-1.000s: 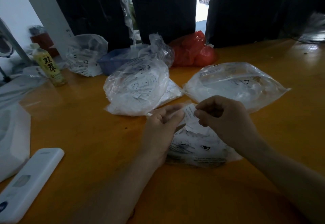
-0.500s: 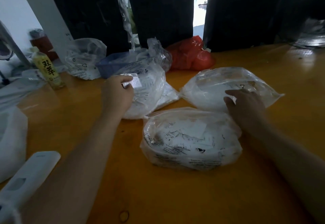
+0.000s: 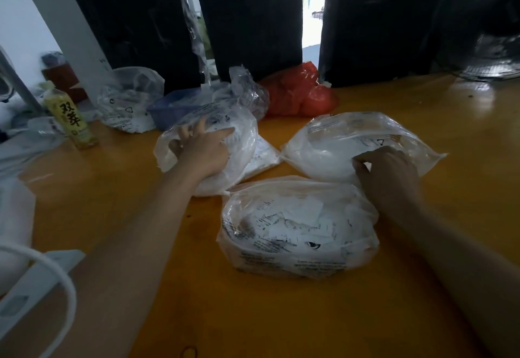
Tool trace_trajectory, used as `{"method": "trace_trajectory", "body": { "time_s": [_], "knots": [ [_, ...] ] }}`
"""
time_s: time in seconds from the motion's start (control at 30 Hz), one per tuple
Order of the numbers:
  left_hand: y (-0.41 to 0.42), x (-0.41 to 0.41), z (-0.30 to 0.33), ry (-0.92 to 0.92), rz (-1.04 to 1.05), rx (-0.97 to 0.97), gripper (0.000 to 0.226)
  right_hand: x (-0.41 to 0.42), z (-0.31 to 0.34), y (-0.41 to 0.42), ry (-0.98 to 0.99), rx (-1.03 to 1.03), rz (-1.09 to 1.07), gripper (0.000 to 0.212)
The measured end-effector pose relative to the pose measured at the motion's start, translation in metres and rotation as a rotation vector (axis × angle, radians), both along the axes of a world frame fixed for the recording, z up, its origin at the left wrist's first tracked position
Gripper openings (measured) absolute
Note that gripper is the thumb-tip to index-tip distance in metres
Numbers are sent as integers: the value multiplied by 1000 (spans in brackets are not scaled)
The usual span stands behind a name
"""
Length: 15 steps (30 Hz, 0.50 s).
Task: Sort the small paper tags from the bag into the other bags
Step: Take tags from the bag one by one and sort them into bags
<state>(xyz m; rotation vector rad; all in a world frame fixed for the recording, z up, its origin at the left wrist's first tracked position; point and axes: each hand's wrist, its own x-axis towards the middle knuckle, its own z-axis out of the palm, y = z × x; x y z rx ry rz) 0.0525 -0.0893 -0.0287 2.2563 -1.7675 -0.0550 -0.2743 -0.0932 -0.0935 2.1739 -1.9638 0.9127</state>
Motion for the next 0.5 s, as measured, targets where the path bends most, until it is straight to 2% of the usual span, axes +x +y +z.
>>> {"method": "trace_trajectory", "body": {
  "time_s": [0.07,0.13,0.17,0.2,0.3,0.4,0.5],
  "knots": [
    [11,-5,0,-24,17,-231,54,0,3,0,-34,-40,-5,26],
    [28,-20,-4,14,-69,-547,41,2,10,3,-65,-106,28,25],
    [39,-31,-6,102,-161,-638,37,5,13,7,-78,-145,70,23],
    [50,-42,-8,236,-264,-651,35,8,18,13,-95,-177,127,21],
    [81,-70,-19,637,-398,-387,33,22,28,33,-117,-196,307,18],
    [93,-81,-33,872,-371,-164,47,33,34,49,-52,-193,473,19],
    [97,-84,-42,1260,-358,22,61,40,36,58,41,-177,599,24]
  ]
}}
